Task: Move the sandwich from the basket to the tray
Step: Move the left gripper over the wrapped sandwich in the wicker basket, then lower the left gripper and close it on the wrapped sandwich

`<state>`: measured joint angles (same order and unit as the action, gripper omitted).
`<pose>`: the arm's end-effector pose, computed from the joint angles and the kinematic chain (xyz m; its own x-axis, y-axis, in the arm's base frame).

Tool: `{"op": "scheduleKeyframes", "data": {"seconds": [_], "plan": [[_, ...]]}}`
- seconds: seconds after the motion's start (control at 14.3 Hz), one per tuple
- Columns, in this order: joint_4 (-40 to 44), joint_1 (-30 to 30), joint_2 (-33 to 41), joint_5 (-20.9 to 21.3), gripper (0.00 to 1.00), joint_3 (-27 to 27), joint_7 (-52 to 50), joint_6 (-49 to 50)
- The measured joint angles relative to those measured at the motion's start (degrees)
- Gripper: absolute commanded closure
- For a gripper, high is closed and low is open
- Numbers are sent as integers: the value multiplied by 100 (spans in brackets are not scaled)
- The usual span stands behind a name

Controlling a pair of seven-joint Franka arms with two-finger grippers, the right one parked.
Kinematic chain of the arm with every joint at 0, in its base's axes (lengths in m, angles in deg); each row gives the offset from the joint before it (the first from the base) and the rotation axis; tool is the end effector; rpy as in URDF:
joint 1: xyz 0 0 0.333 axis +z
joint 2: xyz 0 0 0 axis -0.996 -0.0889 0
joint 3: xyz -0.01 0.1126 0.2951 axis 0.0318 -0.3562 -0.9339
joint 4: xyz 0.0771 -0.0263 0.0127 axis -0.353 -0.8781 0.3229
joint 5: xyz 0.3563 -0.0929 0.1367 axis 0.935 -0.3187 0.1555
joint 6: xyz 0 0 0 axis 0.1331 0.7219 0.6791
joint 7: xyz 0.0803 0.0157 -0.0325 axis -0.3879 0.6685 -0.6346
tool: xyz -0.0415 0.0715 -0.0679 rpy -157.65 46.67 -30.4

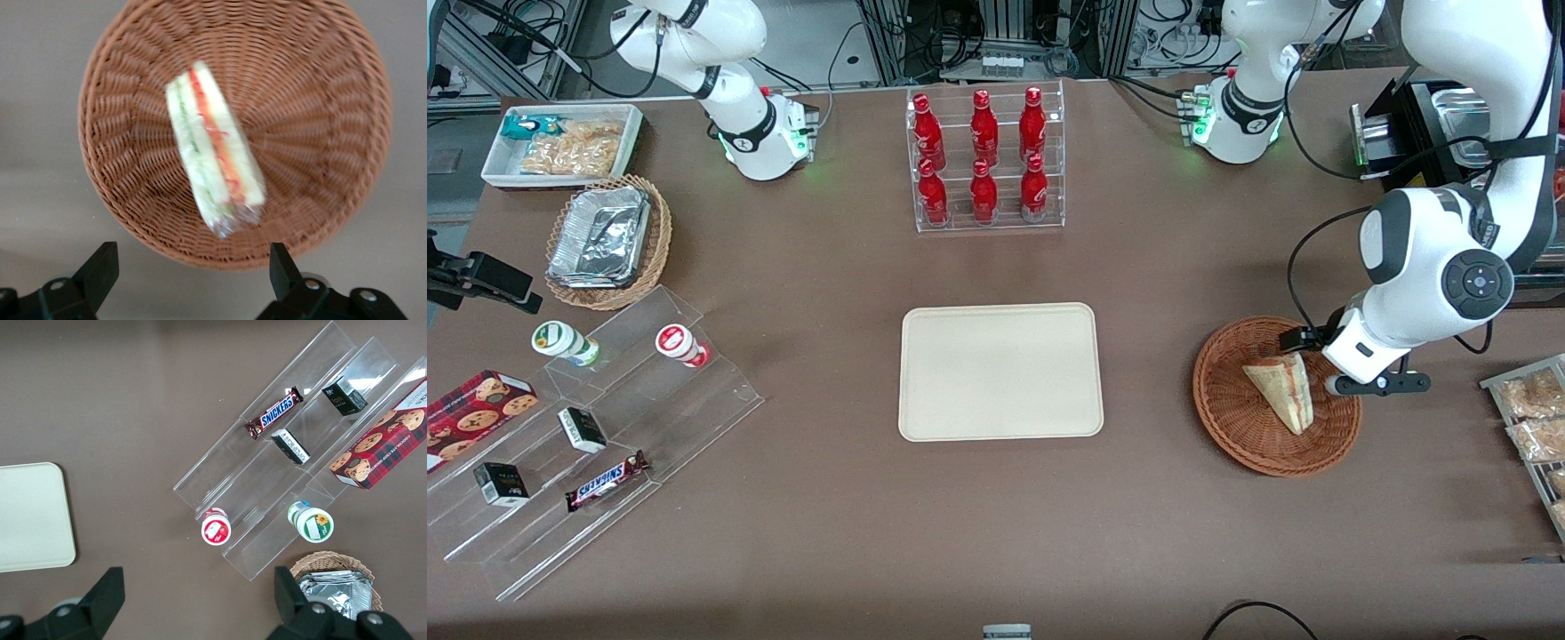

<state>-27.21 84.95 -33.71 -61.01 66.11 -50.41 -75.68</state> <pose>0.5729 -0.0136 0.3240 0.9877 0.1104 -0.1111 0.1076 -0.9937 -0.0312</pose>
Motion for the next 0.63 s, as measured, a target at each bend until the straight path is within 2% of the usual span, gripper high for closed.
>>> {"op": "scheduleKeyframes", "data": {"seconds": [0.42,0.63], "plan": [[-327,-30,-120,-2,0,37,-2764,-945],[-350,-56,-380,-2,0,59,-3502,-1371]]}}
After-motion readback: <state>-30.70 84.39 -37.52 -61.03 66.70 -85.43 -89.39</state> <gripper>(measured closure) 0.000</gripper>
